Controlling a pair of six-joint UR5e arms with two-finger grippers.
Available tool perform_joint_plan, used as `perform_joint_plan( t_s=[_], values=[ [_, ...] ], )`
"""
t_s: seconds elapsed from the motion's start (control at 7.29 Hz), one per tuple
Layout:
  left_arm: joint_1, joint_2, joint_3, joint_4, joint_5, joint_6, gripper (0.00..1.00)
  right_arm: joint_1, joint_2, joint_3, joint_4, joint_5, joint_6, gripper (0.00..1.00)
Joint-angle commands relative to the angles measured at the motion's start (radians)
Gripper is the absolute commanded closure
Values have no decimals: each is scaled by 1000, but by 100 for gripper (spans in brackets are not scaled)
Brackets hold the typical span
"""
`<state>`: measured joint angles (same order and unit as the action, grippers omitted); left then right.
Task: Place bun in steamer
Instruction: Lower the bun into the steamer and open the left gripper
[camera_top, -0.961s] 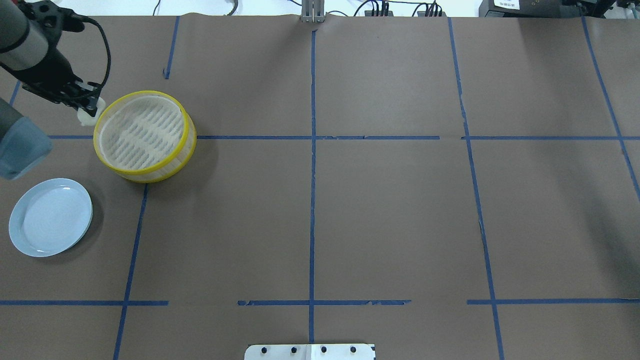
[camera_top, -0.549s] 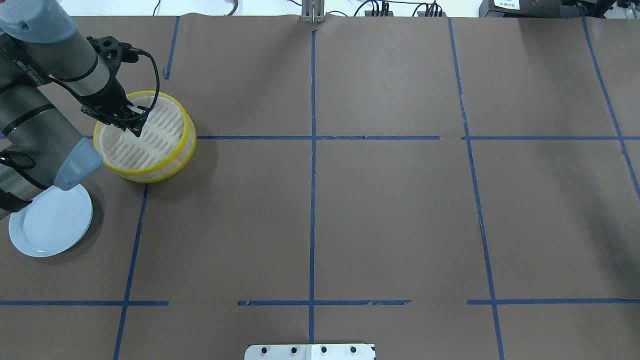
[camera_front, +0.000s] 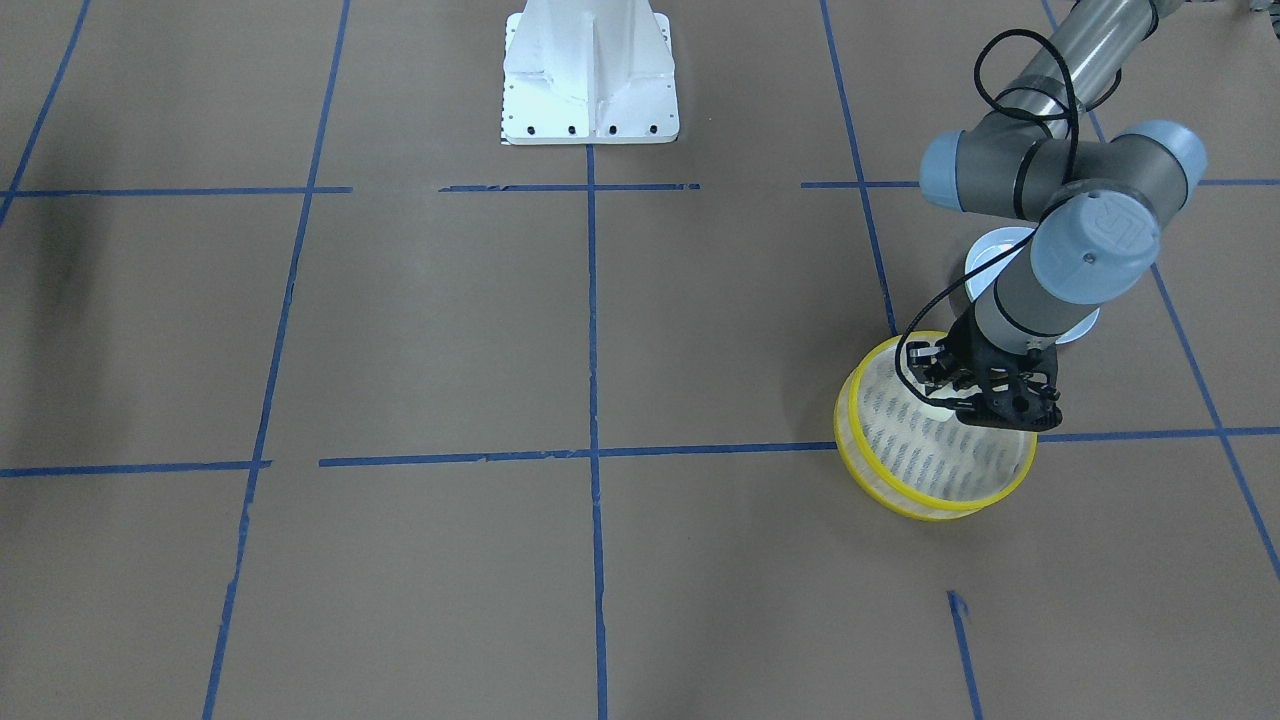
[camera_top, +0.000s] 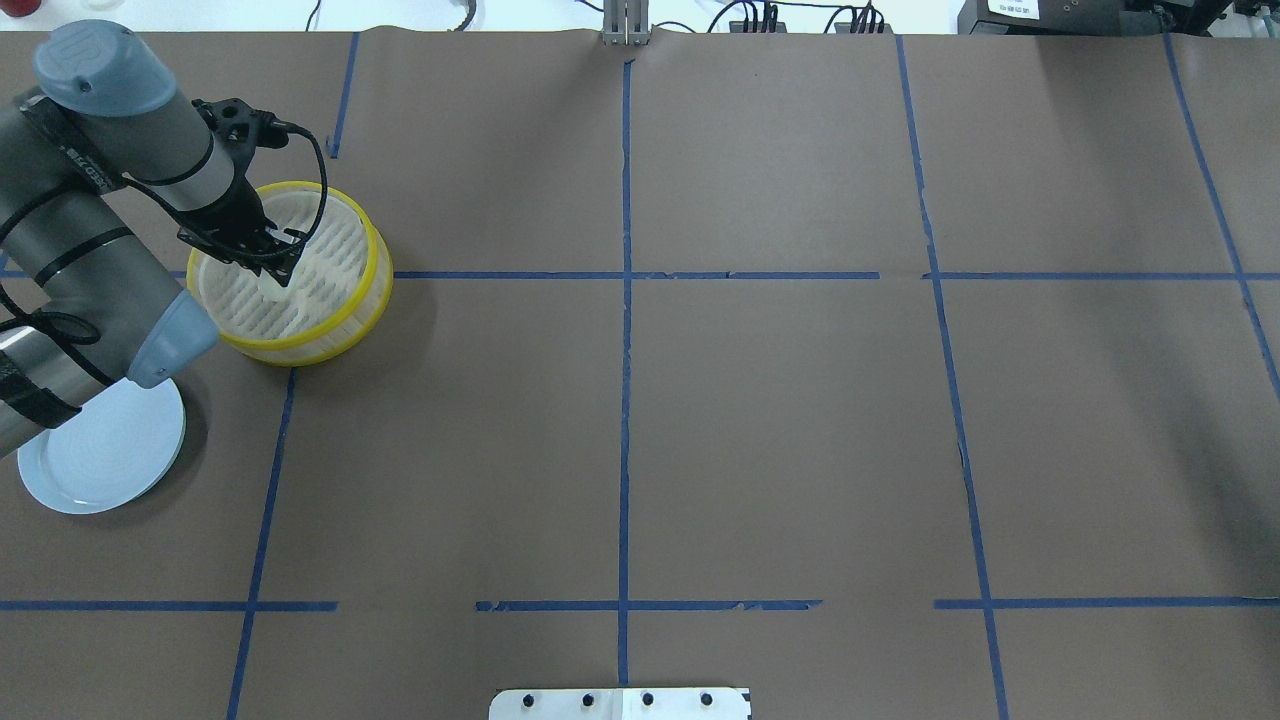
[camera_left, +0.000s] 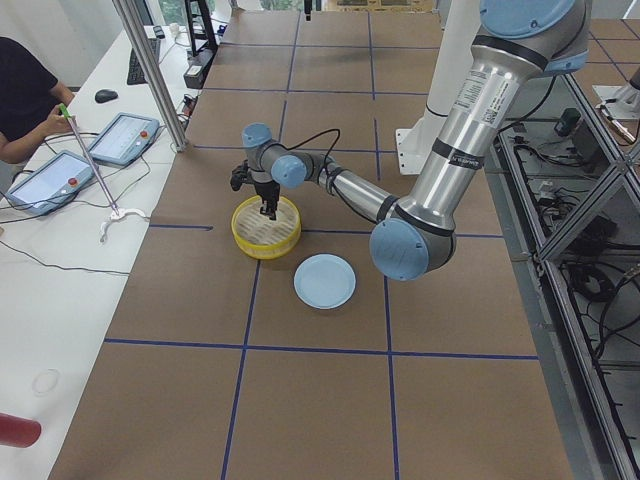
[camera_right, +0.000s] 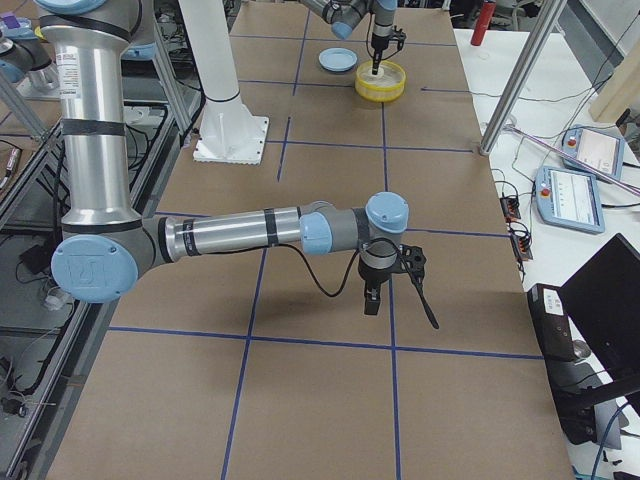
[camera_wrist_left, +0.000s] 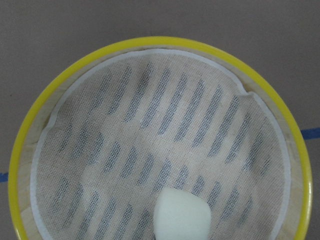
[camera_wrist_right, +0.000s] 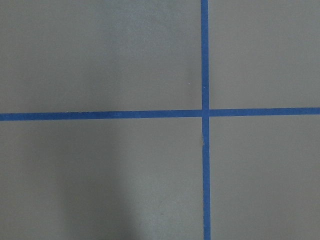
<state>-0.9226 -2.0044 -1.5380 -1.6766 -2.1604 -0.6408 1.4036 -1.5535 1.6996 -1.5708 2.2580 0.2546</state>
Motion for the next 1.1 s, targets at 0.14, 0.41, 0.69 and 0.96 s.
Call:
perform_joint_plan(
  t_s=[0.14, 0.41, 0.69, 0.96],
  values=[
    [1, 1, 24, -25, 2, 1, 60, 0, 0, 0, 0, 0, 0, 0],
    [2, 3, 33, -28, 2, 1, 48, 0, 0, 0, 0, 0, 0, 0],
    [2, 4, 50, -71, 2, 1, 30, 0, 0, 0, 0, 0, 0, 0],
    [-2, 4, 30, -69, 4, 0, 0, 0, 0, 0, 0, 0, 0, 0]
  ],
)
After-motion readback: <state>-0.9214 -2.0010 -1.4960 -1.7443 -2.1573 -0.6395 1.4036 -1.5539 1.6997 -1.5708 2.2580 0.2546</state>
